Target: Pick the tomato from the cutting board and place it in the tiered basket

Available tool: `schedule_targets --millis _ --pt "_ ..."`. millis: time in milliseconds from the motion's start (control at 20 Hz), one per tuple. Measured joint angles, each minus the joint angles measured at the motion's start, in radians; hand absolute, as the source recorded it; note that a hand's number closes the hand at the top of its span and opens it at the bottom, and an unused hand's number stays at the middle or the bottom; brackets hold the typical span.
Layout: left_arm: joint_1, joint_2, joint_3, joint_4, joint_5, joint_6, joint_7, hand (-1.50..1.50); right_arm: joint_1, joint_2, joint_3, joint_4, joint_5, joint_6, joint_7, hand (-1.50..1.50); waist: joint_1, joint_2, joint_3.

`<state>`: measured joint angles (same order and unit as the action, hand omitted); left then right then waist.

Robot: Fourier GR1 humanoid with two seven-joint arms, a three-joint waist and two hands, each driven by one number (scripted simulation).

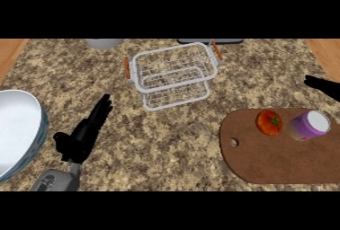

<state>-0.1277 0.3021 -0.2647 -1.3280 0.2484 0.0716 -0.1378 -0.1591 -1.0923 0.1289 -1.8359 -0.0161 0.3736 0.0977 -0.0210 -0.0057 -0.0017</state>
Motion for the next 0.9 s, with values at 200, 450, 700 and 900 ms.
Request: schedule_targets --millis 200,450,700,900 --pt "-0.005 -0.017 0.014 0.010 -0.018 -0.017 -0.005 0.00 0.052 0.049 -0.017 -0.062 0.062 0.007 0.071 -1.50 0.009 0.003 0.001" --pt "-0.010 -0.036 0.022 0.013 -0.039 -0.029 -0.002 0.00 0.073 0.134 -0.036 -0.054 0.169 -0.038 0.114 -1.50 0.017 0.005 0.001" --pt "-0.001 -0.041 0.032 -0.007 -0.051 -0.047 0.008 0.00 0.046 0.203 0.020 0.007 0.297 -0.028 0.181 -1.50 0.025 0.006 0.001" --pt "-0.011 -0.062 0.051 0.005 -0.078 -0.050 0.006 0.00 0.033 0.285 0.031 0.063 0.366 -0.008 0.171 -1.50 0.024 0.006 0.002"
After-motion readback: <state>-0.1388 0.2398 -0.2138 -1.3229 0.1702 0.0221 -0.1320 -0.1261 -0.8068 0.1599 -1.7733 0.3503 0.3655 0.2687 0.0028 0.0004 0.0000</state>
